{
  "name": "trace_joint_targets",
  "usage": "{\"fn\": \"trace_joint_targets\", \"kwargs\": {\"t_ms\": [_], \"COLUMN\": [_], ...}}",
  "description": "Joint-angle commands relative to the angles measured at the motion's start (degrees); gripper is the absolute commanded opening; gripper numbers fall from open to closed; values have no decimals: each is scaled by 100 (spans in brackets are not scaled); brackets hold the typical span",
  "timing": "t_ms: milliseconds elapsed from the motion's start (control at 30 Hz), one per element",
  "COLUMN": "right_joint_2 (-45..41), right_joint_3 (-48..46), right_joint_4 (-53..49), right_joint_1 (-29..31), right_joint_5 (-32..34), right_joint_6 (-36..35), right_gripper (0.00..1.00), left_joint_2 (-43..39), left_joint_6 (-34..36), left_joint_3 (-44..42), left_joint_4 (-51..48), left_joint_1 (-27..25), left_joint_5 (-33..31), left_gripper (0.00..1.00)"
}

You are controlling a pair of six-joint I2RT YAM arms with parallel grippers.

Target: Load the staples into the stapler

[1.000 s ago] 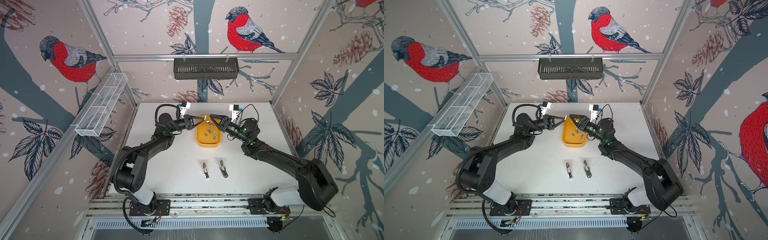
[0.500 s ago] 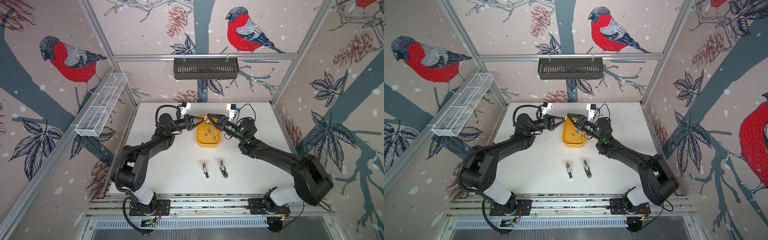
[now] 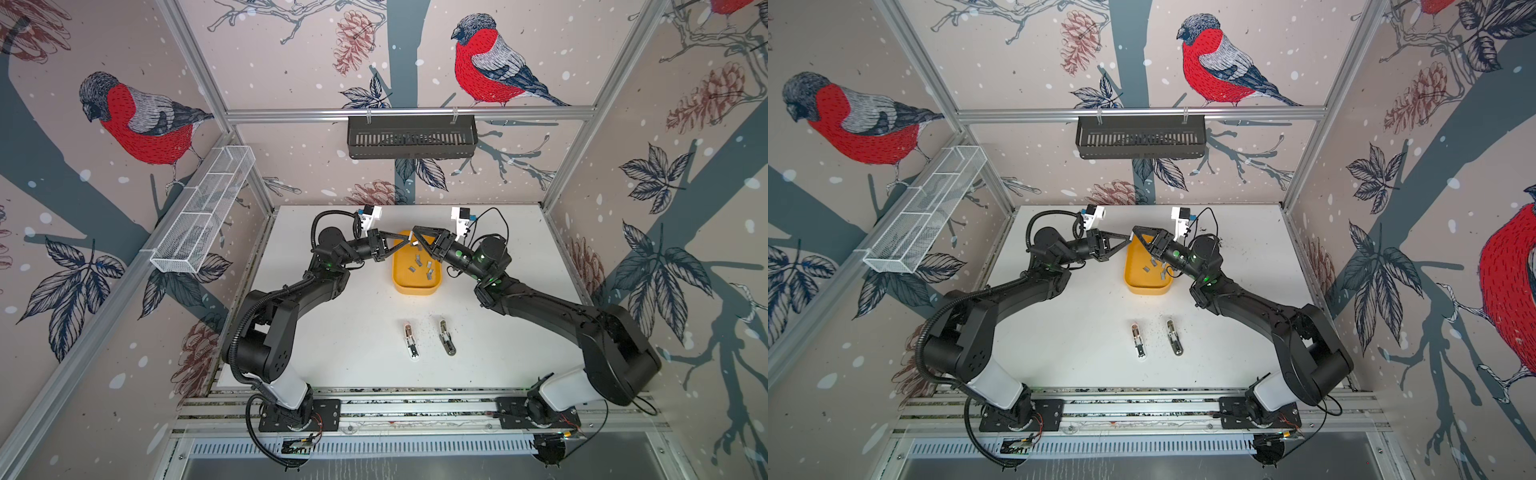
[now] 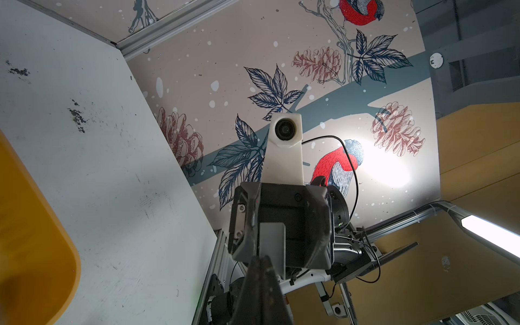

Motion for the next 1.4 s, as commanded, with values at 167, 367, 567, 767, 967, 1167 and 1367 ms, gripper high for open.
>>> {"fn": "trace_joint_targets", "kwargs": {"t_ms": [167,367,567,767,967,1167,1367], "right_joint_2": [64,123,164,209,250,256,257], "right_joint_3": [69,132,140,166,179,159,131], "right_joint_4": [295,281,305,341,404,410,427], "right_joint_1": [20,20,24,45,55,54,46], "right_joint_5": [-76,-128,-151,-164,-173,-164,-160], "right_joint_6": [71,84,106,133,168,168,168], "right_gripper": [43,43,43,43,41,33,28], "left_joint_2": [27,35,40,33,35,35,51], "left_joint_6": [-53,-33,-24,-12,-23,-26,-30], "left_joint_3": [17,13,16,22,26,27,27], "left_joint_4": [421,433,437,439,442,436,452], "left_joint_1": [6,0,-10,-22,-32,-32,-28], "left_joint_5": [97,106,116,125,132,132,136], "left_gripper": [0,0,0,0,0,0,0]}}
